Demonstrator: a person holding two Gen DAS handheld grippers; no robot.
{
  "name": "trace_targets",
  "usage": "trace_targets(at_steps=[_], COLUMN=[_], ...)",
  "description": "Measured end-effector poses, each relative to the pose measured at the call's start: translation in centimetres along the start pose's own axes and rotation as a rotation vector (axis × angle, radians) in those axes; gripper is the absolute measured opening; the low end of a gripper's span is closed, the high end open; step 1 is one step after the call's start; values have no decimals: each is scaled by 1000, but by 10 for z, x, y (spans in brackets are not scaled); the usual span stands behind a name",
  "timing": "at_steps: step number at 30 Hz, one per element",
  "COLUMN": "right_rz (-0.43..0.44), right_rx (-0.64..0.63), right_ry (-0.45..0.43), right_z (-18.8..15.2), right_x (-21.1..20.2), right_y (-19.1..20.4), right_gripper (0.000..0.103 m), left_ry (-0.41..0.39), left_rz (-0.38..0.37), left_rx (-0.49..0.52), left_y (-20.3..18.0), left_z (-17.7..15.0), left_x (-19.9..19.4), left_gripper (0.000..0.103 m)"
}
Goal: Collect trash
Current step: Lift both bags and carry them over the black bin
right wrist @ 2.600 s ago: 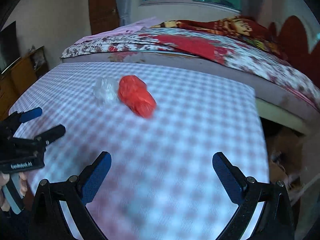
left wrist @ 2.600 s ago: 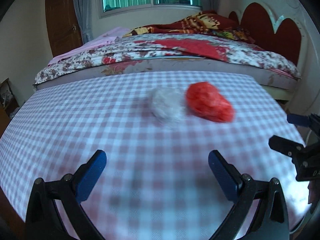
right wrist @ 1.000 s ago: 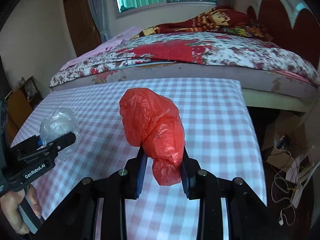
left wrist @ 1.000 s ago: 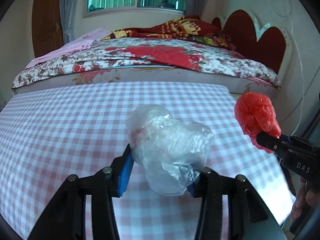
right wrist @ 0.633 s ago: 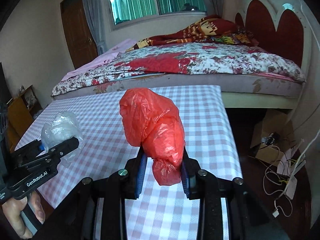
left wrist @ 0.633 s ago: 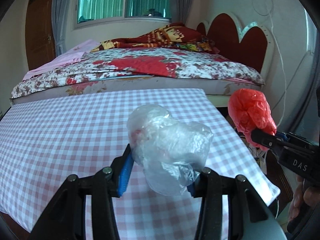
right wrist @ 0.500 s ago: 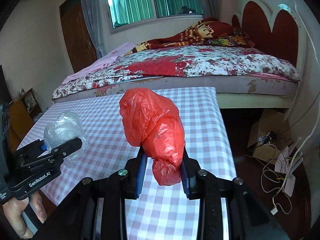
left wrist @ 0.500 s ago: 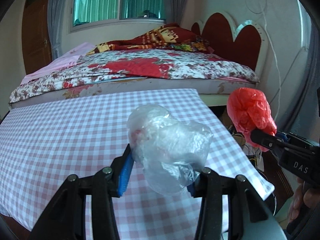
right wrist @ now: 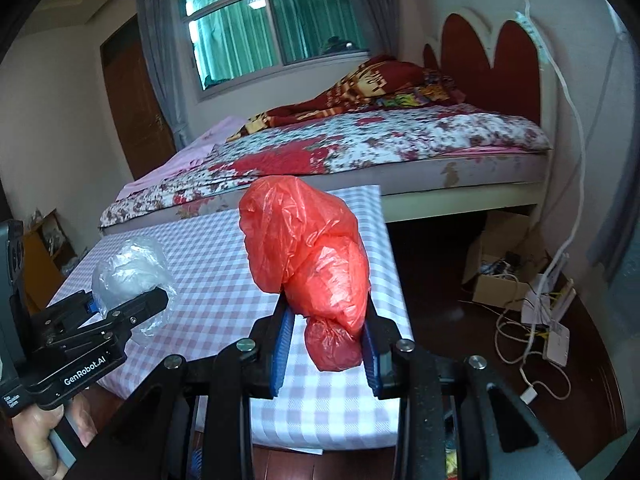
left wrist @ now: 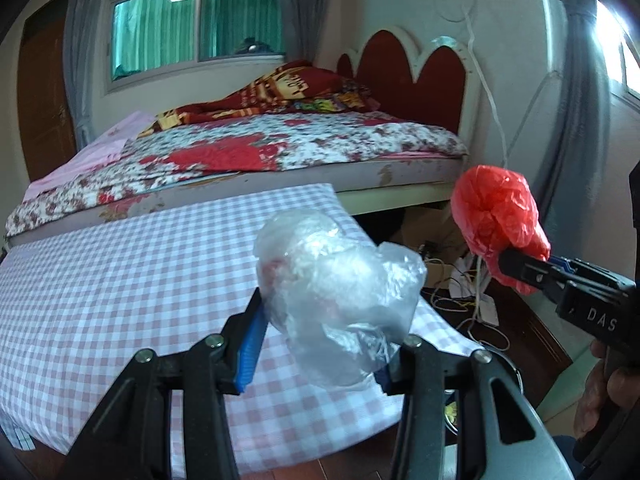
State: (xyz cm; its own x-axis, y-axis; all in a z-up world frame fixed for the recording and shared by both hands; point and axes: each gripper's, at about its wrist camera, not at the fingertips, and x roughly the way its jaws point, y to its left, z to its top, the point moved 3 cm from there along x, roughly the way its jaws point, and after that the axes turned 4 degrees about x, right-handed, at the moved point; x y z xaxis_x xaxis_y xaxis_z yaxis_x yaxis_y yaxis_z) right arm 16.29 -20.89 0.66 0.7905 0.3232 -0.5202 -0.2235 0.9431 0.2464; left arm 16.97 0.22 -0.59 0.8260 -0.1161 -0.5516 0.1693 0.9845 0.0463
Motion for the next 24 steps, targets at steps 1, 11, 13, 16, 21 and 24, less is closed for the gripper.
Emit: trace_targets(at_steps=[1, 11, 13, 16, 21, 24], right_rz=[-4, -62, -74, -87, -113, -133], right_rx=[8, 55, 63, 70, 88, 102], right_ry=[-3, -28, -25, -26, -26, -24], right_z=[-2, -22, -25, -30, -39, -45], right_x=[-5, -46, -50, -55, -64, -69], right_y=[-3, -46, -54, -61, -75, -85], right_gripper=[32, 32, 32, 32, 32, 32], left_ry=[-4, -32, -32, -33, -22, -13], left_rz=[-6, -67, -80, -98, -137, -165], left_rx=[9, 72, 80, 88, 110, 123], left_y=[-6, -56, -63, -72, -92, -105], left_z=[0, -2, -3, -5, -11, -16], left_x=[-3, -10, -12, -13, -10, -7], left_gripper=[46, 46, 46, 46, 46, 46])
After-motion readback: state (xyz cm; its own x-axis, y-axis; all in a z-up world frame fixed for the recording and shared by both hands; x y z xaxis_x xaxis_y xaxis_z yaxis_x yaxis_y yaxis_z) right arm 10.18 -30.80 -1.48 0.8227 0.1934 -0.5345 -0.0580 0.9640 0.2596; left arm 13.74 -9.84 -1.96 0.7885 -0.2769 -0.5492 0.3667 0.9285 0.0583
